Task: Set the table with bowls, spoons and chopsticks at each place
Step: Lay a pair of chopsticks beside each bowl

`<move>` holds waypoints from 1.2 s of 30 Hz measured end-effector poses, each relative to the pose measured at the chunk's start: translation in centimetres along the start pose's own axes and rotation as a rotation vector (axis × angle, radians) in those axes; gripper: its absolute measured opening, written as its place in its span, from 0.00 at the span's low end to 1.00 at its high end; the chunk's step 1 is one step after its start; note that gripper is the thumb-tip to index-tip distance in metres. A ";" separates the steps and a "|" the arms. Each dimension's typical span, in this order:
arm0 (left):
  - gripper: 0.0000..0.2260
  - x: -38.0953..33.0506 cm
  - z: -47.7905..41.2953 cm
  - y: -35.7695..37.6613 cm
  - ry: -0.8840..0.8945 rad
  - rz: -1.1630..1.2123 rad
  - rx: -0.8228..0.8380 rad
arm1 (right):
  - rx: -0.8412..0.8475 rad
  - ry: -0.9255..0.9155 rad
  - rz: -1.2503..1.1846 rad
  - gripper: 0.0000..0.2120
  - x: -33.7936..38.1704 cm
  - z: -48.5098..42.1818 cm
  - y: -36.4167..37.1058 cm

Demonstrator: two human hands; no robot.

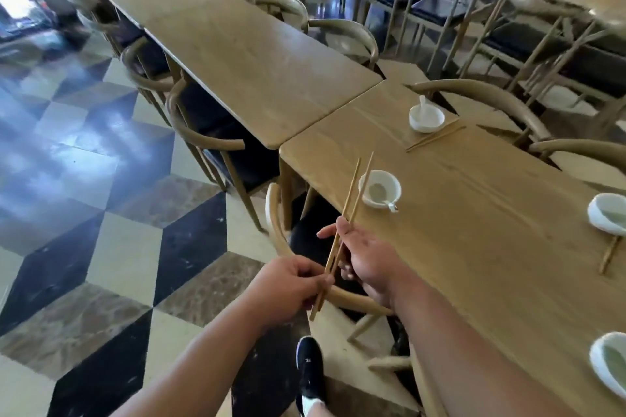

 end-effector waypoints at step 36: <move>0.06 -16.3 -33.6 -12.5 0.064 -0.182 0.506 | -0.707 0.034 -0.117 0.16 12.1 -24.7 -5.4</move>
Point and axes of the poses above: each hand's wrist, its own z-axis away from the middle knuckle, its own y-axis out of the palm, x = y × z, the point moved 9 cm from there along -z, towards the middle knuckle, and after that the axes turned 1 degree about x, right-handed, at the moved point
